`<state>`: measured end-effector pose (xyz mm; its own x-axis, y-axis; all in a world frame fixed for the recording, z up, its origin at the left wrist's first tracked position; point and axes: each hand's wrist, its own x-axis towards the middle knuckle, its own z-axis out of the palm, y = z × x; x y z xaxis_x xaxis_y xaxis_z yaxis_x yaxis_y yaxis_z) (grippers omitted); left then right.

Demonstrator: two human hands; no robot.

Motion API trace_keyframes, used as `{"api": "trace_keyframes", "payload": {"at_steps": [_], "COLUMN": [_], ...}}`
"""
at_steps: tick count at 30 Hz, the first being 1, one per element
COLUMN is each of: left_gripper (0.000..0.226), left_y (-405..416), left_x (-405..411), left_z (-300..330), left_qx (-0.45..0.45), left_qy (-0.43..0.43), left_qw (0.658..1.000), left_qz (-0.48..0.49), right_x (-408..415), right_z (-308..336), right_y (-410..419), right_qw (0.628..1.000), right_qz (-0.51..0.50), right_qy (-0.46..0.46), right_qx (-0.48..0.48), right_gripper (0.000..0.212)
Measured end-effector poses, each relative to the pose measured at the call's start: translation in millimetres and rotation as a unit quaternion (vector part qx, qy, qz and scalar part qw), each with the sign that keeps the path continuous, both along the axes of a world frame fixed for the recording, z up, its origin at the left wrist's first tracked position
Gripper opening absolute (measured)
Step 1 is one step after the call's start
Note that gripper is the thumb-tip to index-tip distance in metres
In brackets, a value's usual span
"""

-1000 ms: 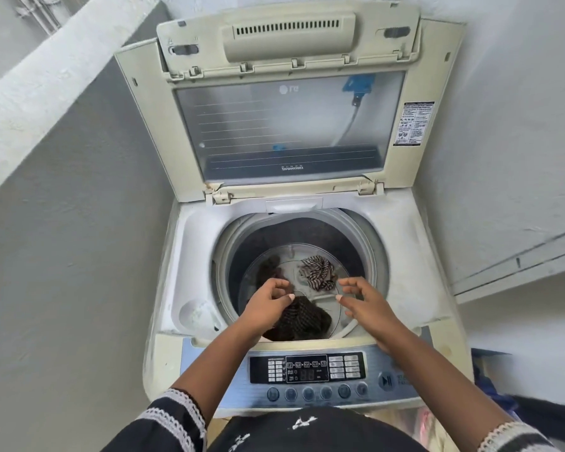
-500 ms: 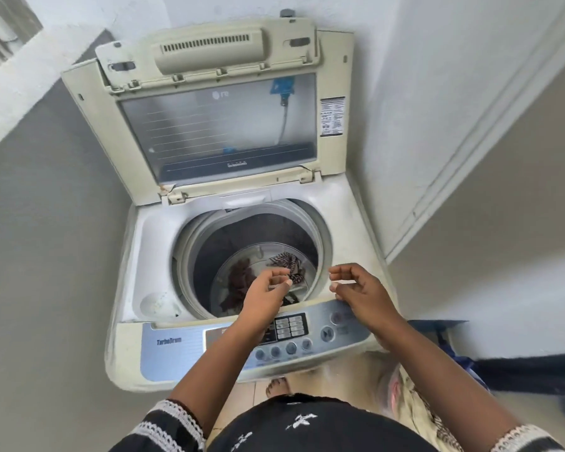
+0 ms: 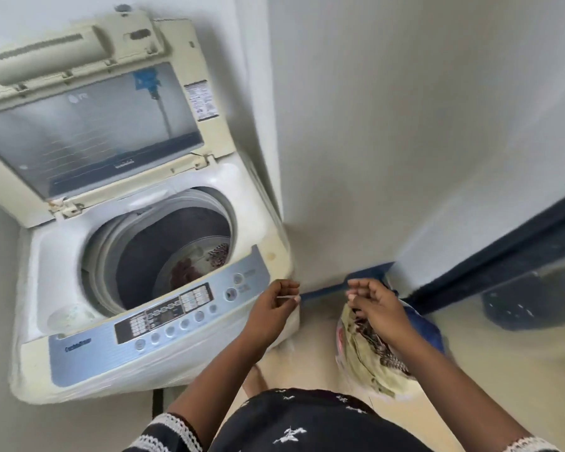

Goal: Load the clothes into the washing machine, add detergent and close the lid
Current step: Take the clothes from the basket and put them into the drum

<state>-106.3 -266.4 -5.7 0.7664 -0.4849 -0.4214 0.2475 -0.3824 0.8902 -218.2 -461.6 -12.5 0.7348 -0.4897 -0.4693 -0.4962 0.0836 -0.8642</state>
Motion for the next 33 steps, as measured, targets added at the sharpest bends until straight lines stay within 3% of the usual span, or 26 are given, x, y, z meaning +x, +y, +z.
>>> {"api": "trace_keyframes", "payload": {"at_steps": [10,19,25,29,33], "left_gripper": [0.017,0.020,0.025,0.027,0.024], "left_y": [-75.9,-106.7,-128.0,-152.7,-174.8], "left_x": [-83.3,-97.3,-84.9,-74.4,-63.6], "left_z": [-38.2,-71.4,-131.0,-189.2,-249.7], "left_qx": [0.053,0.134,0.213,0.238,0.209], "left_qy": [0.061,0.107,0.102,0.060,0.050], "left_qw": [0.989,0.956,0.912,0.888,0.901], "left_qz": [-0.125,-0.238,-0.337,-0.388,-0.376], "right_x": [-137.8,-176.9,-163.9,-143.9,-126.0], "right_z": [-52.4,-103.8,-169.9,-242.9,-333.9], "right_y": [-58.5,-67.7,-70.0,-80.8,-99.5], "right_qw": [0.986,0.962,0.954,0.952,0.949], "right_qz": [-0.129,-0.168,-0.121,-0.072,0.014], "right_qy": [0.101,0.198,0.255,0.293,0.314], "right_qx": [0.039,0.088,0.099,0.050,-0.028], "right_gripper": [0.022,0.017,0.017,0.027,0.039]}}
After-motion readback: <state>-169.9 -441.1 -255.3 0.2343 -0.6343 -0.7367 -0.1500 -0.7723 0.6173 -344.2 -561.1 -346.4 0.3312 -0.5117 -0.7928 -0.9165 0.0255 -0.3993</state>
